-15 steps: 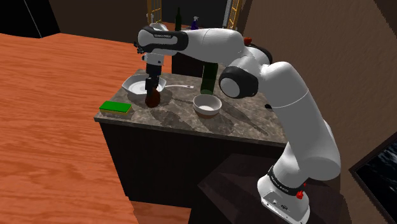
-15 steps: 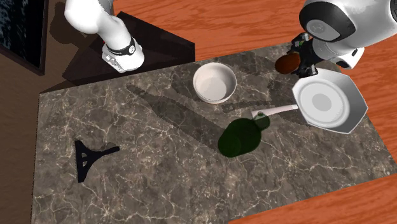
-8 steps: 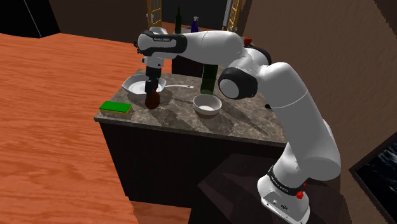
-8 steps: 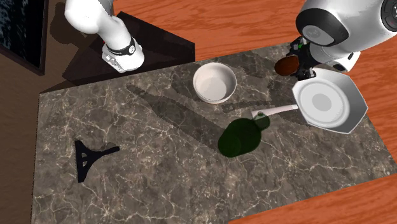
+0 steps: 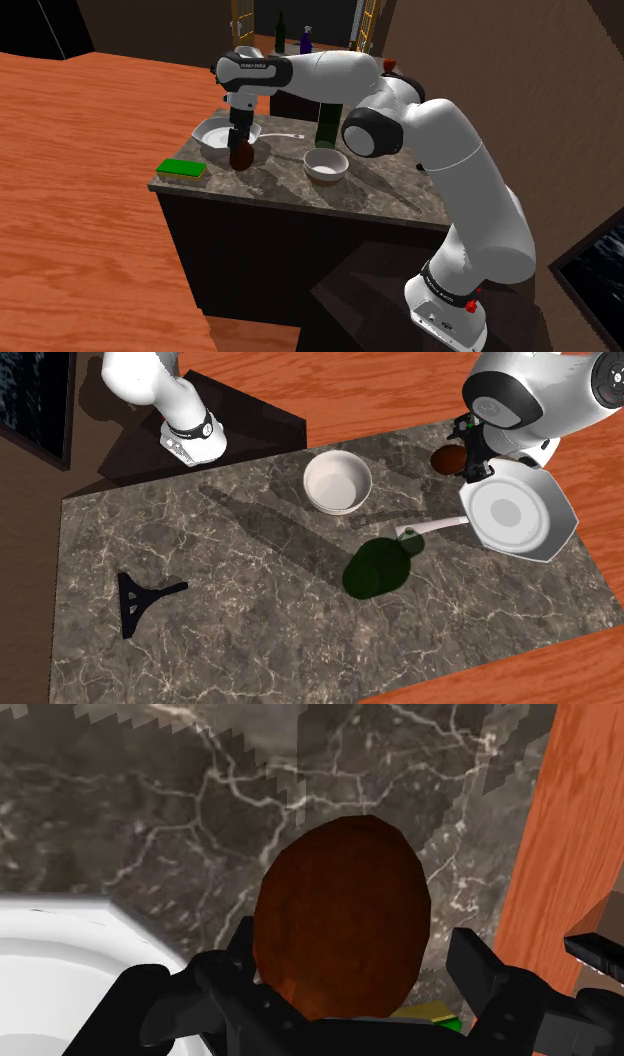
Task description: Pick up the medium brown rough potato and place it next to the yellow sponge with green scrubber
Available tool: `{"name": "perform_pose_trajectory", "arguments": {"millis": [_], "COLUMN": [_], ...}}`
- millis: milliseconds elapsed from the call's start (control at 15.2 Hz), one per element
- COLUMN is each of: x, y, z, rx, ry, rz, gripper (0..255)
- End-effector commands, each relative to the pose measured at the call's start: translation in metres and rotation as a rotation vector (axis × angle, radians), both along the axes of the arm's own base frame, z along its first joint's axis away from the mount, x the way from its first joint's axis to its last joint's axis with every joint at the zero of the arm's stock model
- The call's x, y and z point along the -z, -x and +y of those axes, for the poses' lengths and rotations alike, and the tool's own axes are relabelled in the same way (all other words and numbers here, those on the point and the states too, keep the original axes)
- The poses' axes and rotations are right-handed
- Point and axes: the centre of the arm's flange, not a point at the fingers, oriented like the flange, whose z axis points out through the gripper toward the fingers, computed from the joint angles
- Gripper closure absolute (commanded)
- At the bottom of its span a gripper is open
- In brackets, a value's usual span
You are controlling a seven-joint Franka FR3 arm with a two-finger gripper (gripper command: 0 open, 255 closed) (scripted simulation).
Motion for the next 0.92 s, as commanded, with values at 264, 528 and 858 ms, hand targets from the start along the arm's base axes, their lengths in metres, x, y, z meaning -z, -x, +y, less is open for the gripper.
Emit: {"name": "perform_pose_trajectory", "arguments": {"millis": [264,528,858], "x": [-0.038,-0.048,-0.048], "y": [-0.005,-0.007,-0.007], "z": [-0.011,-0.014,-0.014], "rx": [0.0,0.0,0.0], "ry": [0.0,0.0,0.0], "rz": [0.001,0.001,0.001], "gripper": [0,0,0]}}
